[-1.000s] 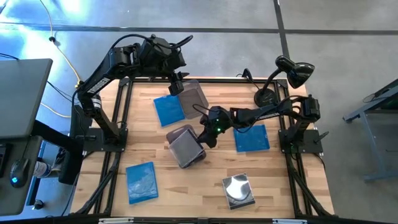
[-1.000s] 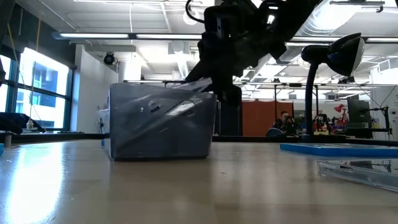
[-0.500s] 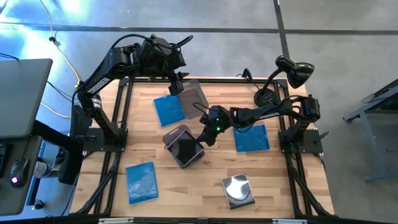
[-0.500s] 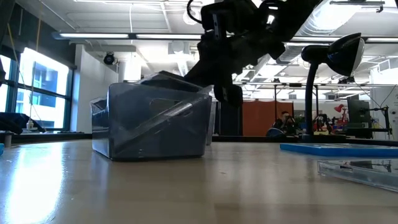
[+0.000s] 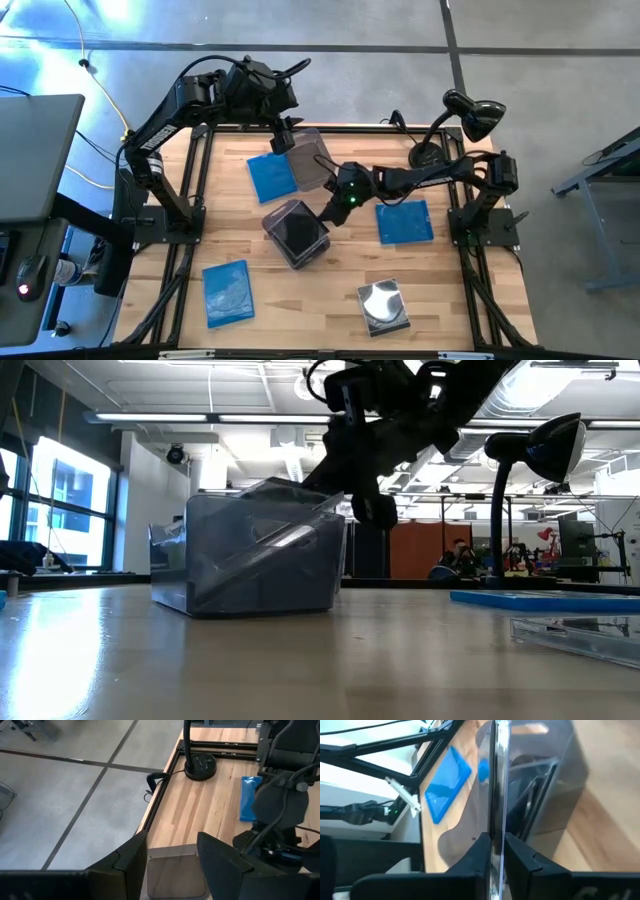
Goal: Pick & place jewel cases by type
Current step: Put the left black CD case into the bottom black bin
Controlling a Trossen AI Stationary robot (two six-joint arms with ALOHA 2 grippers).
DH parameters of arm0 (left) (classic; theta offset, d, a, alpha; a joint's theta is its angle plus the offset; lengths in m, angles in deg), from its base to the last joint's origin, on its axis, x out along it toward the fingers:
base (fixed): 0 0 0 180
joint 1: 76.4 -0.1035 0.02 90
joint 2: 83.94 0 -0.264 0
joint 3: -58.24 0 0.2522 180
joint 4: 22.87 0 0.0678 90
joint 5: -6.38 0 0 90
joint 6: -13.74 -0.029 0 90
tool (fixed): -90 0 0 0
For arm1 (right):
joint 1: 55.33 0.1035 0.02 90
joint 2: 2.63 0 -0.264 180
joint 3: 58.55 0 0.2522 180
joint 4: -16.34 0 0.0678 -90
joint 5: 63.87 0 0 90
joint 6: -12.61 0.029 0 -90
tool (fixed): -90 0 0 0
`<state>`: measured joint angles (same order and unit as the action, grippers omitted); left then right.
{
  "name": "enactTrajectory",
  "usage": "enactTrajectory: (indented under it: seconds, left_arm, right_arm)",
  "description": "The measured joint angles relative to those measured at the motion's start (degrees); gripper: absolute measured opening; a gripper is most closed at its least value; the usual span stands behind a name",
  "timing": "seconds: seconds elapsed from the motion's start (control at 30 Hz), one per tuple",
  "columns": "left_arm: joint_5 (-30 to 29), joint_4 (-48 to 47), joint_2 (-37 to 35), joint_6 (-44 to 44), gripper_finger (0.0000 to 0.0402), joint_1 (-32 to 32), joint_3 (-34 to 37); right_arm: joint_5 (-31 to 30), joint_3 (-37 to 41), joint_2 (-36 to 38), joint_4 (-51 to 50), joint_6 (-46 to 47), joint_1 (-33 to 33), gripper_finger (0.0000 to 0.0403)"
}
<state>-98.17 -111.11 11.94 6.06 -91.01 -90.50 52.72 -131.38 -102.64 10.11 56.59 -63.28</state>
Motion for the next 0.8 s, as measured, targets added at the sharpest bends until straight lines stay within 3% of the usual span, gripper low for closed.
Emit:
enactTrajectory:
  seconds: [0.37, 0.5, 0.63, 0.8]
  left_arm:
    - [0.0, -1.8, 0.0, 0.4, 0.0168, 0.0, 0.7]
    - [3.5, -7.2, 0.0, 0.5, 0.0168, 0.0, 2.7]
    - [9.8, -10.4, -0.1, 0.3, 0.0152, 2.0, 9.2]
    - [11.2, -9.4, -0.1, 2.3, 0.0083, 9.2, 21.7]
  right_arm:
    - [0.4, -0.1, 0.0, 0.1, -3.9, 0.6, 0.0102]
    - [0.6, -0.1, 0.0, 0.1, -4.3, 0.6, 0.0123]
    - [1.0, -0.1, 0.0, 0.1, -4.1, 0.4, 0.0134]
    - [1.3, -0.1, 0.2, 0.0, -6.7, 0.3, 0.0128]
